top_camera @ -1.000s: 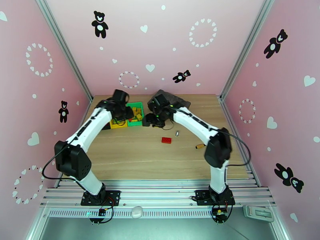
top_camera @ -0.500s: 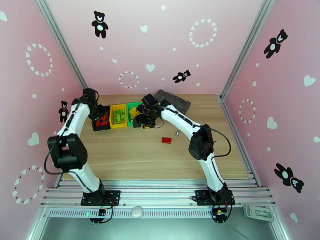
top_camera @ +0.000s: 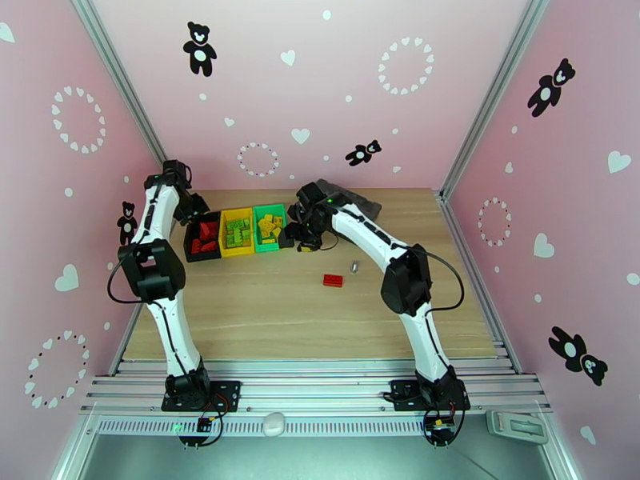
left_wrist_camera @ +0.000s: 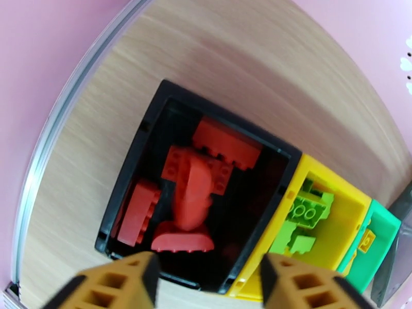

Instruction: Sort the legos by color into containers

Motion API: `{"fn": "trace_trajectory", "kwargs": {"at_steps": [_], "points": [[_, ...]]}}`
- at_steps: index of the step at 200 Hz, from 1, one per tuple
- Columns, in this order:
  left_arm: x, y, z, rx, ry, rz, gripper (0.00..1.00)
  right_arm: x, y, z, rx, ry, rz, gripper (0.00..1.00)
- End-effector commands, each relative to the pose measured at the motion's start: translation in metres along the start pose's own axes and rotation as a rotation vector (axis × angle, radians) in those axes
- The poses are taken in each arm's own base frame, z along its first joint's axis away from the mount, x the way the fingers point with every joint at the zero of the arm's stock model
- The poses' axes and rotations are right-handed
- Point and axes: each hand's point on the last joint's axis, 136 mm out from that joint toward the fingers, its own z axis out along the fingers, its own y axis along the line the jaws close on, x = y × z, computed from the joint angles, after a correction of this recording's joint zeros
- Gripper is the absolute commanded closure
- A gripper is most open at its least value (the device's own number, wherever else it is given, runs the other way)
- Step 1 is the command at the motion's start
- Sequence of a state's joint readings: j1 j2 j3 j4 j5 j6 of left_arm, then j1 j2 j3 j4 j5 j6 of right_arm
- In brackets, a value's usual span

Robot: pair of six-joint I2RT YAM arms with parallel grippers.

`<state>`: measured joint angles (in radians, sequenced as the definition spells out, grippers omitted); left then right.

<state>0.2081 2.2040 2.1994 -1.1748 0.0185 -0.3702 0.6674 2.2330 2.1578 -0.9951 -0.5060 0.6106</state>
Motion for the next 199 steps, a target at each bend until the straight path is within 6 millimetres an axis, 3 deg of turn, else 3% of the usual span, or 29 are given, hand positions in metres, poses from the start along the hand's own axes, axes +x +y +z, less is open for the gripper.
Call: {"fn": "trace_trajectory", "kwargs": {"at_steps": [1,23,46,86,124,151,199], "points": [[0.014,0.006,-0.015,-0.007,0.018,0.01,0.38,0.008,-0.006,-0.013,0.027,-0.012,0.001,0.31],[0.034,-0.003,-0.026,0.025,0.01,0.046,0.35,0.014,-0.017,-0.019,0.047,-0.026,0.023,0.31],[0.067,-0.027,-0.037,0.064,0.013,0.123,0.34,0.02,-0.033,-0.028,0.088,-0.042,0.047,0.31],[0.151,-0.084,-0.045,0.133,0.057,0.257,0.3,0.035,-0.068,-0.052,0.199,-0.094,0.112,0.27],[0.233,-0.137,-0.041,0.18,0.13,0.362,0.23,0.062,-0.109,-0.079,0.272,-0.136,0.223,0.25],[0.281,-0.168,-0.034,0.181,0.183,0.42,0.18,0.085,-0.135,-0.097,0.304,-0.163,0.289,0.21],[0.353,-0.216,-0.023,0.171,0.259,0.557,0.14,0.122,-0.162,-0.124,0.338,-0.209,0.364,0.18]]}}
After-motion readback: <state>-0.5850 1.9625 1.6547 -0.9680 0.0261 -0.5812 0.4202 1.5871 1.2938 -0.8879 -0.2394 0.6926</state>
